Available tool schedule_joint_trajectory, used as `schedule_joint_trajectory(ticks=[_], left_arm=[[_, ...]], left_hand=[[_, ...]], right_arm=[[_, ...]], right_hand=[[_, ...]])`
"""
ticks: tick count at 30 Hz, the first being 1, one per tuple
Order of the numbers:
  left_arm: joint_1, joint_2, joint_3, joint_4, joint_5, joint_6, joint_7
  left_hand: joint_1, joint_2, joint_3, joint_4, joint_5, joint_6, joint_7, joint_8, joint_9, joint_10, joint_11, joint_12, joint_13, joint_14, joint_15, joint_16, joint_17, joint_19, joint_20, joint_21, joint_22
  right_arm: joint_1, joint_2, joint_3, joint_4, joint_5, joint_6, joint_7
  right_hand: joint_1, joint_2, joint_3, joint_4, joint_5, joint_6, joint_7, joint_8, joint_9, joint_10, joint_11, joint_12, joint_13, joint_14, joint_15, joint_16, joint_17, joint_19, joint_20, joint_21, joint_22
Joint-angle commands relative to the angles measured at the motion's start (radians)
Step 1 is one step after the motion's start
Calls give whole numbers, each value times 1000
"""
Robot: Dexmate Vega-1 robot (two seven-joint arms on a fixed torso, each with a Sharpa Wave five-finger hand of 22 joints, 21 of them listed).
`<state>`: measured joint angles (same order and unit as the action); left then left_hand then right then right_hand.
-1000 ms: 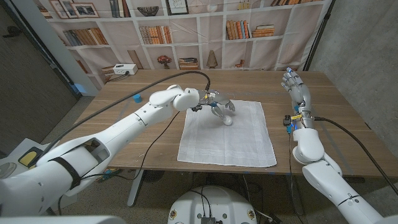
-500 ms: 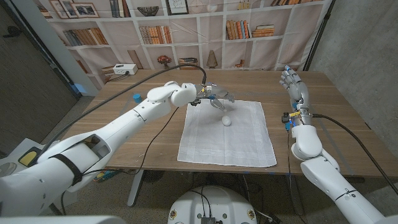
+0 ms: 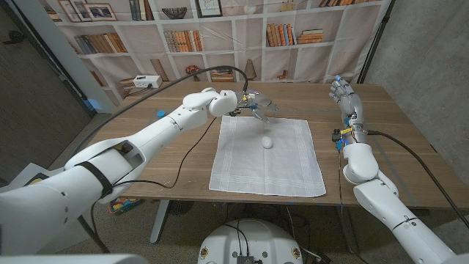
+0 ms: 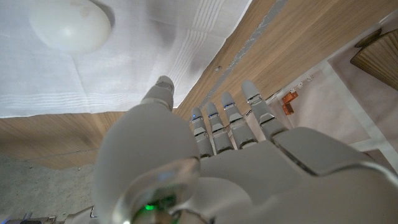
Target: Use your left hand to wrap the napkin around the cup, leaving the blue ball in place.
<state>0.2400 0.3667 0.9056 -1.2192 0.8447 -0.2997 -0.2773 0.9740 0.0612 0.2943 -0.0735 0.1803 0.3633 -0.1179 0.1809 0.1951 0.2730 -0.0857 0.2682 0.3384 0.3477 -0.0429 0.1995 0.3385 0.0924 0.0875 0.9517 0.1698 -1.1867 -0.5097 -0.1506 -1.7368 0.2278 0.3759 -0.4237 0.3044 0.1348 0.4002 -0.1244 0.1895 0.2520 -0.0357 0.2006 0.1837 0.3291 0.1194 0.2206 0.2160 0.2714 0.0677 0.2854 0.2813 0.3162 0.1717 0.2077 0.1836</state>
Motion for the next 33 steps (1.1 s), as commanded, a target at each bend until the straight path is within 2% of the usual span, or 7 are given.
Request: schedule_joint_trajectory(ticks=[1, 6, 12, 20, 23, 28, 33], left_arm=[[-161, -137, 140, 274, 50, -39, 86], [-216, -200, 196, 381, 46, -73, 122], [-260, -258, 250, 479, 30, -108, 158], [-308, -337, 322, 605, 19, -129, 204], [-328, -379, 351, 673, 14, -133, 230], [-358, -455, 404, 791, 0, -119, 271], [-372, -506, 463, 844, -23, -60, 283]], left_hand=[[-17, -10, -5, -9, -5, -40, -17, -7, 1, -37, -9, -20, -5, -21, -14, -3, -5, -4, -3, -12, 6], [-37, -31, -24, -12, -3, -58, -26, -3, 0, -54, -11, -32, -11, -43, -13, -3, -11, -8, -9, -22, 6], [-54, -38, -35, -9, -1, -72, -35, -2, 0, -60, -13, -36, -16, -50, -12, 0, -13, -11, -10, -28, 6], [-55, -42, -38, -13, 3, -76, -44, 0, -1, -61, -18, -38, -19, -55, -13, 2, -17, -9, -11, -33, 7], [-54, -41, -39, -15, 5, -89, -49, -3, -1, -66, -18, -41, -21, -58, -13, 2, -19, -9, -13, -35, 7], [-53, -37, -40, -19, 8, -117, -43, -7, -2, -86, -15, -50, -25, -67, -11, 4, -22, -11, -15, -41, 7], [-47, -30, -37, -23, 10, -122, -41, -4, -2, -92, -12, -52, -28, -72, -9, 5, -23, -12, -14, -45, 7]], right_arm=[[18, -15, 12, 17, 16, -5, 16], [17, -25, 20, 17, 23, -2, 26], [5, -35, 33, 13, 35, 4, 35], [-18, -42, 51, 5, 45, 15, 37], [-23, -44, 56, 5, 47, 19, 39], [-28, -46, 60, 8, 51, 29, 45], [-37, -46, 67, 9, 55, 37, 46]], right_hand=[[3, -5, 1, -4, 5, 7, -3, -4, 5, 10, -4, -1, 4, 8, 1, -3, 1, 2, 2, 9, 3], [3, -5, 1, -5, 5, 7, -3, -4, 5, 10, -2, -1, 4, 8, 1, -3, 1, 2, 1, 9, 3], [3, -4, 0, -5, 5, 7, -3, -4, 6, 10, -2, -1, 4, 8, 1, -3, 1, 1, 1, 9, 3], [4, -4, 0, -5, 5, 11, -1, -2, 6, 10, -6, -2, 4, 9, -1, -2, 2, 1, 1, 9, 3], [4, -4, 0, -5, 5, 11, -1, -2, 6, 11, -5, -1, 4, 9, 0, -2, 2, 1, 2, 9, 3], [4, -5, -1, -5, 5, 12, -2, -2, 6, 12, -2, -1, 4, 9, 0, -2, 2, 2, 2, 9, 3], [4, -5, -1, -5, 5, 13, -1, -2, 6, 12, -2, -1, 4, 9, 1, -2, 2, 1, 2, 9, 3]])
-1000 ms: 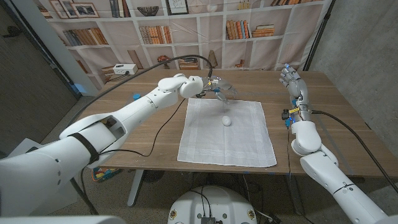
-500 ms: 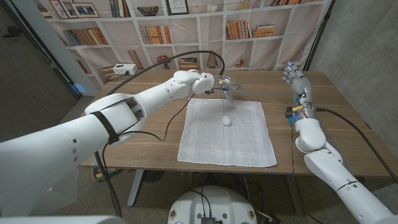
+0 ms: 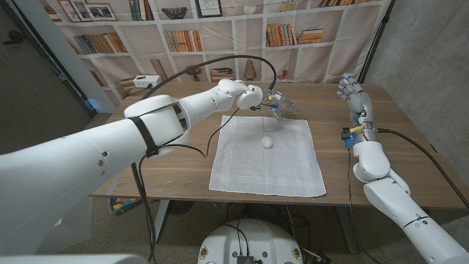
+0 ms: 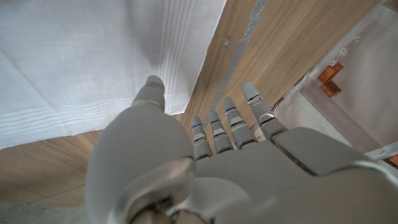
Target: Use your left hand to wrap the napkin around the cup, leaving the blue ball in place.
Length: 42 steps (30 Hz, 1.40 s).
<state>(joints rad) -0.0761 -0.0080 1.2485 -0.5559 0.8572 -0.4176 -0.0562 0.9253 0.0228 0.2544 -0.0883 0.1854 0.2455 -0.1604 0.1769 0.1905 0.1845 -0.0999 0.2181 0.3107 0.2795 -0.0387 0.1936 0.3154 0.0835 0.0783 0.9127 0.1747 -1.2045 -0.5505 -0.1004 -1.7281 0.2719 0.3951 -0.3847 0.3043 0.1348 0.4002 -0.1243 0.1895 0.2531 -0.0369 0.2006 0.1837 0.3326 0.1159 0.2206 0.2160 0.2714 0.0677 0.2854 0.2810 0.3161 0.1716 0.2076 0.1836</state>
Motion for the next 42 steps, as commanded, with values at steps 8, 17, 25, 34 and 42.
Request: schedule_joint_trajectory(ticks=[8, 17, 25, 34, 42], left_arm=[[-54, -193, 234, 200, -111, 241, 46], [-60, -183, 315, 120, -168, 328, 23], [-61, -213, 362, 120, -228, 407, 2], [-60, -218, 379, 120, -251, 350, -22], [-57, -218, 363, 183, -190, 194, 0]], left_hand=[[7, 17, 5, -13, 7, 3, -6, 7, 2, 0, -4, 0, -4, -4, -14, 15, -2, -3, -2, -10, 2], [10, 27, 7, -19, 7, -10, -52, 7, 2, -5, 16, -1, -10, -5, -15, 19, -9, 0, 1, -20, 3], [-11, 12, -7, -15, 5, -14, -59, 8, 2, -3, 17, 1, -14, -9, -18, 18, -14, 1, -2, -26, 3], [-21, -1, -18, -21, 15, 91, -51, 46, 4, 16, 11, 11, -23, -9, -15, 20, -29, 4, 1, -41, 4], [-24, -4, -23, -26, 19, 158, -3, 60, 3, 64, 13, 29, -29, 5, -22, 29, -39, 11, -1, -52, 4]], right_arm=[[-32, -4, 24, 2, 16, 32, 10], [-60, -3, 42, -8, 17, 43, 0], [-78, 1, 52, -16, 15, 46, -10], [-77, 3, 54, -14, 14, 49, -10], [-59, 5, 43, 2, 18, 51, 4]], right_hand=[[3, -5, -2, -5, 5, 13, 0, -2, 6, 9, 1, -1, 5, 9, 2, -2, 3, 1, 2, 8, 3], [2, -5, -3, -4, 5, 14, 0, -2, 6, 10, 2, -1, 5, 10, 1, -2, 3, 1, 3, 8, 3], [2, -5, -4, -4, 5, 14, 0, -2, 6, 9, 1, -2, 5, 10, 2, -2, 3, 1, 3, 8, 3], [1, -5, -5, -3, 5, 15, 1, -2, 6, 10, 1, -2, 5, 10, 2, -2, 4, 1, 3, 8, 3], [0, -5, -5, -3, 5, 15, 0, -3, 6, 12, 3, -1, 5, 11, 2, -2, 4, 1, 4, 9, 3]])
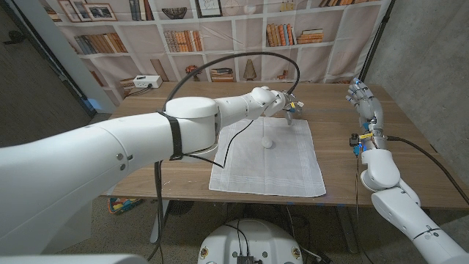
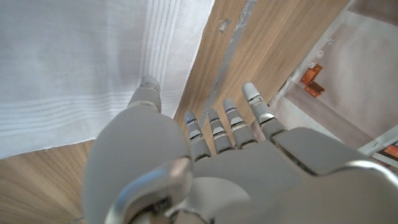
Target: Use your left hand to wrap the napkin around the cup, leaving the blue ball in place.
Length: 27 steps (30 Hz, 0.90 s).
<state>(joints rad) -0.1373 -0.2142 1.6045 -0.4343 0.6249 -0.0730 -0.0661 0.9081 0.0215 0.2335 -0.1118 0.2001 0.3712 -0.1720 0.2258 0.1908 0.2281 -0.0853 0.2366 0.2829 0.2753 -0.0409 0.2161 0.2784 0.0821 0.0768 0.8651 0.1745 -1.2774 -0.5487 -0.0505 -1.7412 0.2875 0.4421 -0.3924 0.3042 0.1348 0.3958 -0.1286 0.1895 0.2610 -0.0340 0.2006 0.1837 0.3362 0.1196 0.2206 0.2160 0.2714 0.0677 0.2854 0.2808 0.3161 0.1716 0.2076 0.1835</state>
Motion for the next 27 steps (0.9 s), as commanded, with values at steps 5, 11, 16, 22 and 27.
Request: schedule_joint_trajectory(ticks=[5, 11, 16, 22, 27], left_arm=[[18, -7, -6, 78, 68, -181, 10], [34, 2, -11, 78, 96, -173, 4], [48, 11, -10, 78, 116, -171, 28], [59, 43, -28, 71, 132, -224, 118], [65, 72, -54, 57, 147, -260, 196]], left_hand=[[-2, 4, -1, -6, 6, 71, 6, 20, 2, 36, -1, 15, -4, 13, -22, 10, -5, 17, -1, -8, 5], [13, 61, 25, -7, 3, 148, 91, 28, 1, 61, 8, 21, -12, 17, -26, 18, -8, 23, 3, -21, 5], [39, 80, 46, -30, -10, 291, 118, 57, 1, 129, 2, 42, -19, 55, -52, 31, -20, 39, -2, -30, 6], [120, 115, 88, -56, -20, 592, 158, 162, 32, 243, -3, 78, -20, 135, -94, 63, -36, 88, -14, -31, 7], [159, 133, 119, -57, -17, 624, 193, 192, 55, 295, -3, 93, -17, 179, -109, 80, -36, 116, -20, -24, 7]], right_arm=[[27, 3, -14, 26, 3, 6, 19], [31, 1, -16, 25, -1, -4, 17], [27, -1, -13, 15, -12, -16, 5], [24, -4, -11, 4, -21, -30, -8], [28, -5, -15, 1, -28, -43, -13]], right_hand=[[0, -5, -2, 2, 5, 7, -3, -3, 6, 7, -2, -2, 5, 11, 3, -2, 4, 1, 4, 9, 3], [-1, -5, -2, 2, 5, 8, -4, -2, 6, 6, -5, -3, 5, 12, 1, -2, 4, 1, 4, 9, 3], [-1, -5, -3, 2, 5, 8, -3, -3, 6, 6, -3, -3, 5, 13, 1, -1, 5, 1, 5, 9, 3], [-1, -5, -3, 2, 5, 8, -4, -3, 6, 7, -6, -2, 5, 14, 3, -1, 5, 1, 5, 9, 3], [0, -5, -3, 2, 5, 8, -3, -3, 6, 6, -4, -3, 5, 15, 2, -1, 5, 2, 5, 9, 3]])
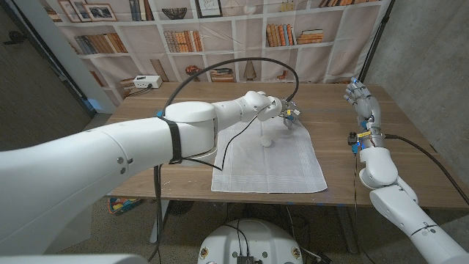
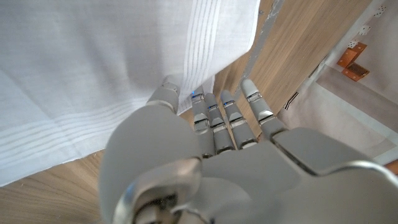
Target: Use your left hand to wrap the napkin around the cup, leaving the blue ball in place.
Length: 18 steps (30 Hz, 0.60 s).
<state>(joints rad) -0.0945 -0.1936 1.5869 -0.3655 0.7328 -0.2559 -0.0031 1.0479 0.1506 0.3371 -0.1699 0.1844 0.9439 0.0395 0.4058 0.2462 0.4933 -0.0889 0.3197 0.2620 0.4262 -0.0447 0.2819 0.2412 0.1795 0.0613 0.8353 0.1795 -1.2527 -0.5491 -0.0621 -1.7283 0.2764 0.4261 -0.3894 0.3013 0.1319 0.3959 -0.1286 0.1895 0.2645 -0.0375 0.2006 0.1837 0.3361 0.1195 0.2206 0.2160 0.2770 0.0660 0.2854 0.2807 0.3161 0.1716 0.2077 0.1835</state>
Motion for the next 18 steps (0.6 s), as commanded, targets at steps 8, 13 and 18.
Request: schedule_joint_trajectory(ticks=[8, 13, 18], left_arm=[[65, 202, -120, -223, 71, -56, 242], [123, 320, -205, -441, 116, 43, 222], [180, 427, -288, -650, 155, 100, 155]], left_hand=[[22, 5, 28, 9, -1, 51, -8, 27, 17, 77, -11, 25, 9, 58, -110, 24, 2, 31, -9, 8, 3], [23, 1, 32, 9, 0, 59, -7, 37, 23, 98, -12, 33, 12, 70, -114, 29, 3, 31, -11, 8, 3], [25, -2, 36, 9, 2, 61, -9, 43, 28, 102, -15, 33, 14, 73, -115, 29, 4, 30, -9, 7, 3]], right_arm=[[15, -2, -11, -8, -17, -26, -15], [18, -4, -13, -14, -18, -29, -12], [14, -8, -15, -34, -26, -40, -17]], right_hand=[[4, -2, -3, 1, 5, 4, 0, -3, 6, 6, 1, -3, 5, 9, 4, -1, 5, 2, 5, 9, 3], [4, -2, -3, 1, 5, 4, 0, -3, 6, 6, -3, -3, 5, 9, 3, -1, 5, 3, 5, 9, 3], [4, -2, -3, 0, 5, 3, 0, -4, 6, 6, -2, -3, 5, 10, 3, -1, 5, 3, 5, 9, 3]])
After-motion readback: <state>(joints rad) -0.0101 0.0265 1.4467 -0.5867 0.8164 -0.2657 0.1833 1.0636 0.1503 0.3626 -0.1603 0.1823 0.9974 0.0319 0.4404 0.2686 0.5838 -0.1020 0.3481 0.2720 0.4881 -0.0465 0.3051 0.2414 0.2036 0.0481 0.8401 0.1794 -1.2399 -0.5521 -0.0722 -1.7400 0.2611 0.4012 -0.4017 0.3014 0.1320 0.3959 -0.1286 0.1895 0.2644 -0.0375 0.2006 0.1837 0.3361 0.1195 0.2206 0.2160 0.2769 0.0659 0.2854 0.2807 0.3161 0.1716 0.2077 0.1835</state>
